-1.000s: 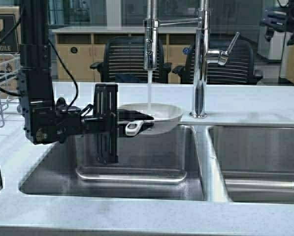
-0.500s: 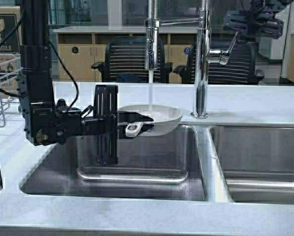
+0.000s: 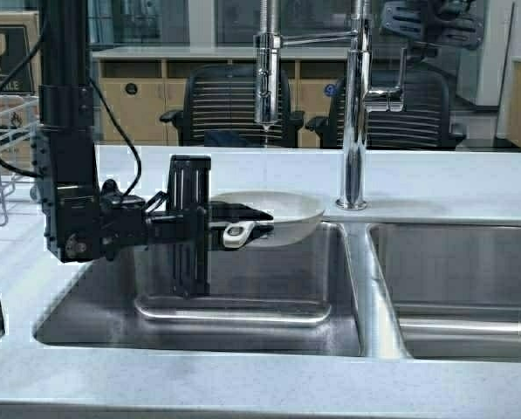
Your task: Wash the pan
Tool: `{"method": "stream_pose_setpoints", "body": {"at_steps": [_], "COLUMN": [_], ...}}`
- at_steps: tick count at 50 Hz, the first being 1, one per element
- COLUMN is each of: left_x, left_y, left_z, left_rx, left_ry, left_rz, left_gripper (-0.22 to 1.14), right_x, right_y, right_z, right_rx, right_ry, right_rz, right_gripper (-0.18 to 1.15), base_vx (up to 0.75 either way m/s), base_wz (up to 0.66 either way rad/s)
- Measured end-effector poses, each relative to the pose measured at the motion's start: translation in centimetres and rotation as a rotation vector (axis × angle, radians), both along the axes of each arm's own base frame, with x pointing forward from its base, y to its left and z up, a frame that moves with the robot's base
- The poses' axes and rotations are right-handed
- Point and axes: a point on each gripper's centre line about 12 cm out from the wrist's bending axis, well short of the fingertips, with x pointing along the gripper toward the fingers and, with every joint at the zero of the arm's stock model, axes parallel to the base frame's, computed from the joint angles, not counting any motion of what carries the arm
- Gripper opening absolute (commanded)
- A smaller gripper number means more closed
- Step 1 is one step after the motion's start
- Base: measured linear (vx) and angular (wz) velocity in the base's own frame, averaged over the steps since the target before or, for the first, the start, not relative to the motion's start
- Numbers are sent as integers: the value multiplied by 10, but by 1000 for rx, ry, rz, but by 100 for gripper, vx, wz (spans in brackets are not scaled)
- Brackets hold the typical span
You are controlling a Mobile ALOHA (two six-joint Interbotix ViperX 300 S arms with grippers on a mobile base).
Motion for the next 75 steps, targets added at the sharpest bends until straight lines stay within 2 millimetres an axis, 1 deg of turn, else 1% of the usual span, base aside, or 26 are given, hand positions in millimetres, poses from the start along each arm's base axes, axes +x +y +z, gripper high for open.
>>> {"method": "stream_pose_setpoints", "body": {"at_steps": [10, 17, 20, 25, 31, 37, 39, 46, 52, 60, 63, 68, 71, 75], "left_x": [4, 12, 17, 22, 28, 26, 25, 18, 9, 6, 7, 4, 2, -1], "left_y": [-3, -7, -10, -12, -10, -2, 0, 4, 6, -2, -4, 2, 6, 12], "left_z": [4, 6, 5, 7, 6, 2, 1, -3, -9, -12, -18, -34, -45, -58], "left_rx": [-50, -100, -108, -91, -22, 83, 119, 224, 232, 187, 198, 264, 337, 466], "left_ry": [-50, -142, -167, -215, -246, -167, -137, -10, 103, 50, 37, 94, 138, 193], "left_rz": [0, 5, 5, 17, 68, 113, 117, 103, 78, 22, 19, 30, 33, 21], "left_gripper": [2, 2, 2, 2, 2, 2, 2, 2, 2, 2, 2, 2, 2, 2], "right_x": [0, -11, -19, -35, -59, -81, -88, -110, -128, -152, -162, -176, -182, -184], "right_y": [0, -11, -22, -36, -59, -74, -76, -73, -72, -72, -72, -73, -72, -67], "right_z": [4, 21, 30, 38, 37, 34, 30, 16, 4, -2, -4, -5, -3, 6], "right_rx": [-30, -80, -88, -90, -82, -68, -66, -42, -9, 24, 30, 43, 47, 54], "right_ry": [5, -21, -30, -32, -36, -57, -57, -37, 1, 27, 35, 41, 38, 14], "right_rz": [13, 17, 2, -21, -66, -101, -106, -111, -130, -153, -157, -169, -169, -159], "right_gripper": [5, 5, 5, 5, 5, 5, 5, 5, 5, 5, 5, 5, 5, 5], "base_vx": [0, 0, 0, 0, 0, 0, 0, 0, 0, 0, 0, 0, 0, 0], "base_wz": [0, 0, 0, 0, 0, 0, 0, 0, 0, 0, 0, 0, 0, 0]}}
